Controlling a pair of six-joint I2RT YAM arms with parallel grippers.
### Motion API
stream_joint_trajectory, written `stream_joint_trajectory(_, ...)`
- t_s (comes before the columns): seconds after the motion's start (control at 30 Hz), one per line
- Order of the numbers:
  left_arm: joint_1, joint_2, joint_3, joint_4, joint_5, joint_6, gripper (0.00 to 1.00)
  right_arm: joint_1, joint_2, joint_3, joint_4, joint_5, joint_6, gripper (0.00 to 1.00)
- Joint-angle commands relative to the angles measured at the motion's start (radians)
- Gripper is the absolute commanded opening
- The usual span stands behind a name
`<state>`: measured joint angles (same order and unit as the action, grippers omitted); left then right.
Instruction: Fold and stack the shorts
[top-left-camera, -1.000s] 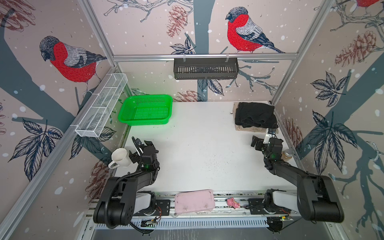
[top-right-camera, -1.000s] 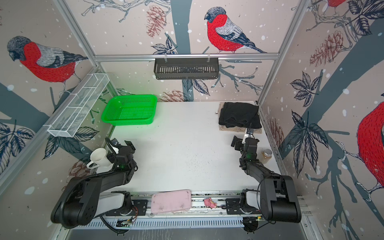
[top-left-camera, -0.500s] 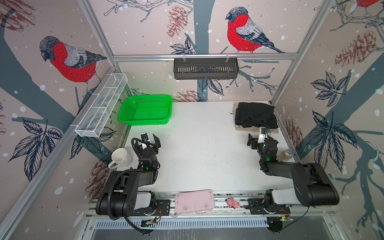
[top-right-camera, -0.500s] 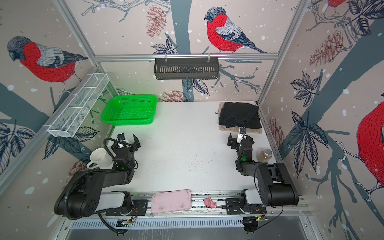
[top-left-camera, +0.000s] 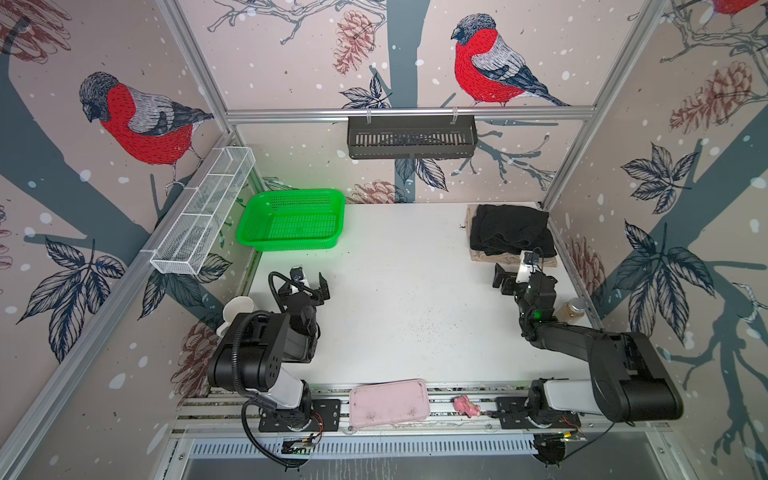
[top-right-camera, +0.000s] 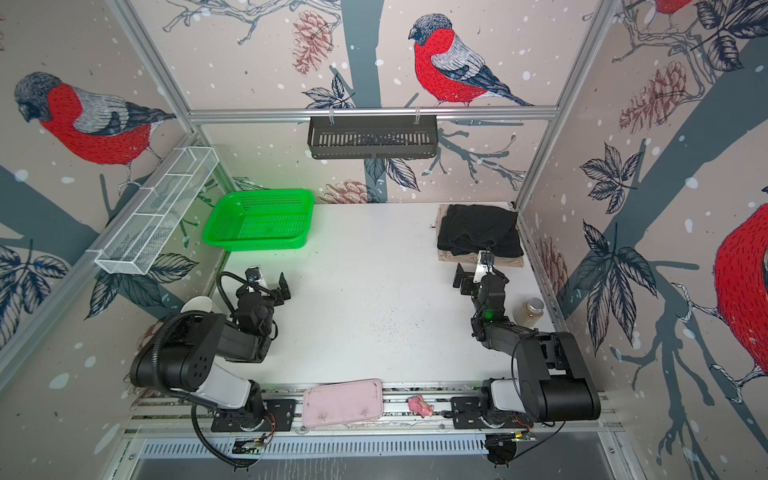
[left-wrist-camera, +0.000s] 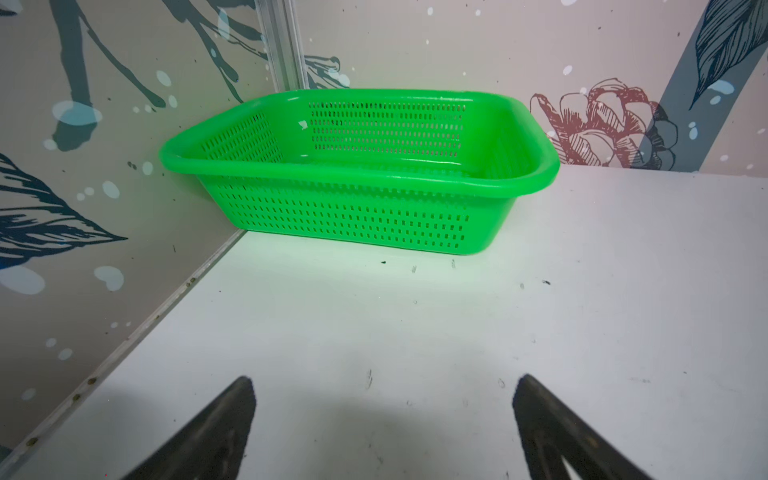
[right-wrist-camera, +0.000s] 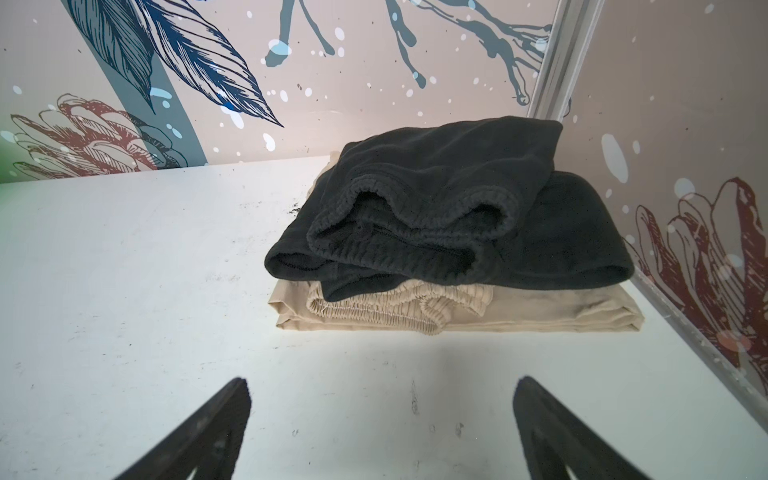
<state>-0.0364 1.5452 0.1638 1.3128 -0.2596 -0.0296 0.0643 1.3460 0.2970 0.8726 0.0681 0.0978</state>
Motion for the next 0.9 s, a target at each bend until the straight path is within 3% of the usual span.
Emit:
stream_joint_trajectory(0.0,0.002,0.01,0.035,0.059,0.029,-0.005,0.97,-0.03,-0.014,-0.026,0.082,0.06,-0.03,1.0)
stream_joint_trajectory(0.07,0.001,-0.002,0.075,-0.038,0.051,0.002,0.97,-0.047,-0.006,-0.083,0.24,0.052,-0.031,0.99)
stream_joint_trajectory(0.13,0.0,0.013,0.062,0.013,0.057,0.013,0.97,-0.07,0.044,-0.092,0.287,0.044,-0.005,1.0)
stream_joint_trajectory(0.23,0.0,0.01,0.062,0.007,0.058,0.011,0.97,-0.072,0.182,-0.132,0.511,0.002,-0.018,1.0)
stream_joint_trajectory(0.3,0.001,0.009,0.061,0.007,0.058,0.012,0.97,-0.06,0.157,-0.053,0.307,0.018,-0.028,1.0)
stream_joint_trajectory(0.4,0.0,0.01,0.061,0.01,0.058,0.013,0.97,-0.048,0.183,-0.098,0.442,0.035,-0.043,0.99)
stream_joint_trajectory(0.5,0.001,0.011,0.059,0.014,0.059,0.013,0.97,-0.049,0.147,-0.057,0.303,0.043,-0.033,1.0)
stream_joint_trajectory(0.57,0.001,0.01,0.059,0.013,0.059,0.014,0.97,-0.049,0.164,-0.076,0.369,0.043,-0.037,0.99)
stream_joint_trajectory(0.87,0.001,0.011,0.059,0.017,0.059,0.013,0.97,-0.052,0.155,-0.06,0.321,0.039,-0.032,1.0)
